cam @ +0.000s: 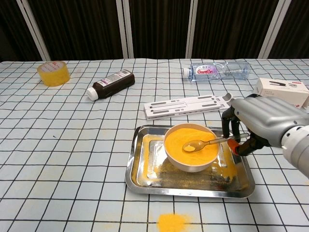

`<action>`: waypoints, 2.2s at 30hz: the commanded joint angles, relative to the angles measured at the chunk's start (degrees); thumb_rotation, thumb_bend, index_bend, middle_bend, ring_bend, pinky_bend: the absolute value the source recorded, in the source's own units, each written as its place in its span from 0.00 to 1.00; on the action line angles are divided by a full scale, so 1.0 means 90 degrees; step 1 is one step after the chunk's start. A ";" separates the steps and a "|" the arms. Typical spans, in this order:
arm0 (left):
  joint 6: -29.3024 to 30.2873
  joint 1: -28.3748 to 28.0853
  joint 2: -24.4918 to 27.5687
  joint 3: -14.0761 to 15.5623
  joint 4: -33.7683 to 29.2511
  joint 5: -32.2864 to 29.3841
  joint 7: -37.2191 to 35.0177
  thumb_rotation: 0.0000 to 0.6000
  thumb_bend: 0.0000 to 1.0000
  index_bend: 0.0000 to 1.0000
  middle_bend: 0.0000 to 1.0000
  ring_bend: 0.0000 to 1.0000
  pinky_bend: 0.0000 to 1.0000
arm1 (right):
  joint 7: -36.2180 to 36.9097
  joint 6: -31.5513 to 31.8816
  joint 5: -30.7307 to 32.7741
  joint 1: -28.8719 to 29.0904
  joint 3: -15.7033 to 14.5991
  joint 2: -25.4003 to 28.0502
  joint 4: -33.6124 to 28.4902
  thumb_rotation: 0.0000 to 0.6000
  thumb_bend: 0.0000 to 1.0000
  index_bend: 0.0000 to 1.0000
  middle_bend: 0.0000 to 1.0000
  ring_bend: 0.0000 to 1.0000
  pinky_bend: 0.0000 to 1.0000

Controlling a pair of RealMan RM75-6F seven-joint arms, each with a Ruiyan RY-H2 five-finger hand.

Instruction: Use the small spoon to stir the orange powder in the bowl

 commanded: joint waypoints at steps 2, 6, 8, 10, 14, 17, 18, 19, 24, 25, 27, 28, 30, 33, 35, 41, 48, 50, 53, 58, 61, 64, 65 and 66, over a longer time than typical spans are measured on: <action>-0.0006 -0.0002 0.0002 0.0000 -0.0004 -0.0003 -0.0003 1.00 0.00 0.00 0.00 0.00 0.00 | -0.0046 0.0050 -0.0020 -0.0003 0.0019 0.0027 -0.0065 1.00 0.59 0.64 0.57 0.21 0.00; -0.0003 0.0000 0.0006 0.0001 -0.0007 0.0000 -0.0010 1.00 0.00 0.00 0.00 0.00 0.00 | -0.0133 0.0138 -0.0055 -0.0003 0.0051 0.0074 -0.0176 1.00 0.59 0.64 0.57 0.21 0.00; -0.0002 0.0001 0.0007 0.0001 -0.0007 0.0002 -0.0015 1.00 0.00 0.00 0.00 0.00 0.00 | -0.0201 0.0196 -0.0092 0.0004 0.0067 0.0106 -0.0232 1.00 0.60 0.65 0.57 0.21 0.00; 0.0002 0.0002 0.0008 0.0003 -0.0007 0.0008 -0.0022 1.00 0.00 0.00 0.00 0.00 0.00 | -0.0294 0.0278 -0.0190 0.0013 0.0063 0.0149 -0.0272 1.00 0.60 0.65 0.57 0.21 0.00; 0.0000 0.0000 0.0007 0.0001 -0.0003 0.0008 -0.0022 1.00 0.00 0.00 0.00 0.00 0.00 | -0.0542 0.0417 -0.0486 0.0037 -0.0064 0.0229 -0.0188 1.00 0.60 0.65 0.57 0.21 0.00; 0.0003 0.0000 0.0005 0.0002 -0.0002 0.0012 -0.0016 1.00 0.00 0.00 0.00 0.00 0.00 | -0.0790 0.0488 -0.0810 0.0060 -0.0268 0.0315 -0.0002 1.00 0.60 0.65 0.57 0.21 0.00; 0.0007 0.0001 0.0005 0.0001 -0.0002 0.0014 -0.0013 1.00 0.00 0.00 0.00 0.00 0.00 | -0.0874 0.0502 -0.0923 0.0067 -0.0346 0.0340 0.0072 1.00 0.60 0.65 0.57 0.21 0.00; 0.0014 0.0005 0.0003 0.0004 -0.0002 0.0018 -0.0012 1.00 0.00 0.00 0.00 0.00 0.00 | -0.1014 0.0528 -0.1140 0.0071 -0.0501 0.0381 0.0215 1.00 0.60 0.65 0.57 0.21 0.00; 0.0022 0.0009 -0.0001 0.0006 -0.0007 0.0021 -0.0002 1.00 0.00 0.00 0.00 0.00 0.00 | -0.1435 0.0544 -0.1844 0.0096 -0.0886 0.0412 0.0667 1.00 0.60 0.65 0.57 0.21 0.00; 0.0020 0.0009 -0.0002 0.0005 -0.0007 0.0016 0.0001 1.00 0.00 0.00 0.00 0.00 0.00 | -0.1609 0.0536 -0.2029 0.0137 -0.0951 0.0380 0.0768 1.00 0.60 0.65 0.57 0.21 0.00; 0.0024 0.0011 -0.0002 0.0004 -0.0008 0.0015 -0.0001 1.00 0.00 0.00 0.00 0.00 0.00 | -0.1791 0.0544 -0.2159 0.0146 -0.0966 0.0308 0.0866 1.00 0.60 0.65 0.57 0.21 0.00; 0.0023 0.0011 0.0000 0.0003 -0.0008 0.0013 -0.0003 1.00 0.00 0.00 0.00 0.00 0.00 | -0.1872 0.0535 -0.2209 0.0150 -0.0961 0.0275 0.0905 1.00 0.60 0.65 0.57 0.21 0.00; 0.0019 0.0010 0.0004 0.0001 -0.0013 0.0007 -0.0006 1.00 0.00 0.00 0.00 0.00 0.00 | -0.2012 0.0519 -0.2325 0.0160 -0.0950 0.0224 0.0990 1.00 0.60 0.65 0.57 0.21 0.00; 0.0004 0.0003 0.0009 0.0000 -0.0008 0.0006 -0.0031 1.00 0.00 0.00 0.00 0.00 0.00 | -0.2159 0.0476 -0.2499 0.0159 -0.0940 0.0166 0.1151 1.00 0.60 0.65 0.57 0.21 0.00; -0.0001 -0.0001 0.0013 0.0000 -0.0005 0.0014 -0.0044 1.00 0.00 0.00 0.00 0.00 0.00 | -0.2255 0.0438 -0.2598 0.0145 -0.0950 0.0142 0.1270 1.00 0.60 0.65 0.57 0.21 0.00; -0.0009 -0.0005 0.0020 0.0009 0.0001 0.0030 -0.0060 1.00 0.00 0.00 0.00 0.00 0.00 | -0.2374 0.0306 -0.2866 0.0110 -0.0997 0.0069 0.1564 1.00 0.60 0.65 0.57 0.21 0.00; -0.0010 -0.0004 0.0022 0.0011 -0.0002 0.0029 -0.0060 1.00 0.00 0.00 0.00 0.00 0.00 | -0.2363 0.0139 -0.3101 0.0042 -0.1018 -0.0031 0.1705 1.00 0.61 0.65 0.57 0.21 0.00; -0.0012 -0.0005 0.0021 0.0012 -0.0004 0.0028 -0.0058 1.00 0.00 0.00 0.00 0.00 0.00 | -0.2338 0.0091 -0.3132 0.0006 -0.1027 -0.0052 0.1702 1.00 0.61 0.65 0.57 0.21 0.00; -0.0012 -0.0003 0.0021 0.0012 -0.0004 0.0024 -0.0054 1.00 0.00 0.00 0.00 0.00 0.00 | -0.2261 0.0037 -0.3111 -0.0072 -0.1009 -0.0095 0.1619 1.00 0.61 0.66 0.57 0.21 0.00; -0.0020 -0.0007 0.0019 0.0009 -0.0009 0.0011 -0.0045 1.00 0.00 0.00 0.00 0.00 0.00 | -0.2194 -0.0014 -0.3080 -0.0166 -0.0892 -0.0135 0.1388 1.00 0.61 0.66 0.57 0.21 0.00; -0.0021 -0.0008 0.0020 0.0005 -0.0011 0.0002 -0.0043 1.00 0.00 0.00 0.00 0.00 0.00 | -0.2245 -0.0041 -0.3125 -0.0184 -0.0859 -0.0125 0.1322 1.00 0.61 0.66 0.57 0.21 0.00; -0.0017 -0.0007 0.0018 0.0004 -0.0009 0.0004 -0.0043 1.00 0.00 0.00 0.00 0.00 0.00 | -0.2255 -0.0049 -0.3175 -0.0204 -0.0828 -0.0117 0.1277 1.00 0.61 0.66 0.57 0.21 0.00; -0.0015 -0.0006 0.0018 0.0004 -0.0008 0.0004 -0.0044 1.00 0.00 0.00 0.00 0.00 0.00 | -0.2261 -0.0049 -0.3195 -0.0214 -0.0815 -0.0108 0.1260 1.00 0.61 0.66 0.57 0.21 0.00; -0.0011 -0.0004 0.0018 0.0003 -0.0007 0.0003 -0.0043 1.00 0.00 0.00 0.00 0.00 0.00 | -0.2273 -0.0048 -0.3212 -0.0223 -0.0798 -0.0099 0.1242 1.00 0.61 0.66 0.57 0.21 0.00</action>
